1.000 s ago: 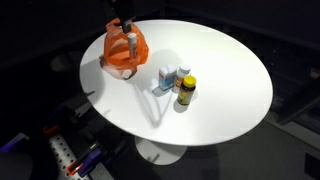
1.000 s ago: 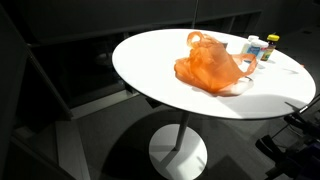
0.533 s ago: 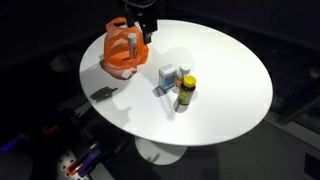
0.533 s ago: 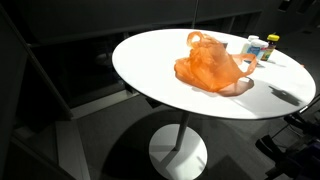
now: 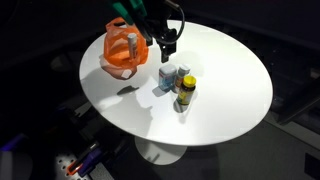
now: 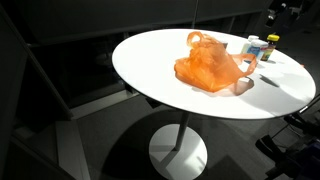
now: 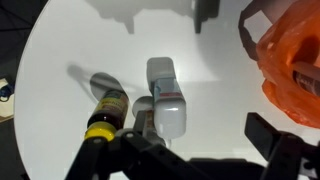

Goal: Put the blue and white packet inside the plastic bag

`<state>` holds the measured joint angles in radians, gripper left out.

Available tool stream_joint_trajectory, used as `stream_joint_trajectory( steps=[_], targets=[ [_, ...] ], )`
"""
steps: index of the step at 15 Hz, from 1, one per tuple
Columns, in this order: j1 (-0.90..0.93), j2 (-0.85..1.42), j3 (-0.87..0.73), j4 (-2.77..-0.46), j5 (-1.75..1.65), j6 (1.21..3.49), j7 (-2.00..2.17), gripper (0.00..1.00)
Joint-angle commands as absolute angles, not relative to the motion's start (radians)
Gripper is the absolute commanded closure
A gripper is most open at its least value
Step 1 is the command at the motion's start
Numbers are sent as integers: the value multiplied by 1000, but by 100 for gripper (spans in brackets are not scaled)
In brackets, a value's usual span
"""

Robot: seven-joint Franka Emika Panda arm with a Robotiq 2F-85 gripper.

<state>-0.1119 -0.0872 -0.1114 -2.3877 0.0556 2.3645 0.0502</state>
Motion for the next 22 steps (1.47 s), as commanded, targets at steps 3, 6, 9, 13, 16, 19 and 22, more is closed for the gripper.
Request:
stream_joint_trajectory(
  steps=[3, 6, 9, 13, 16, 19, 22],
  targets=[
    [-136, 34, -137, -2348, 20, 2484, 43, 0],
    [-140, 81, -145, -2340, 20, 2528, 39, 0],
    [-136, 111, -144, -2331, 27, 2544, 38, 0],
    [-130, 141, -144, -2323, 9, 2538, 49, 11],
    [-123, 153, -142, -2319, -4, 2527, 61, 42],
    [-113, 140, -140, -2321, -23, 2514, 77, 67],
    [-97, 100, -128, -2330, -31, 2494, 80, 77]
  ],
)
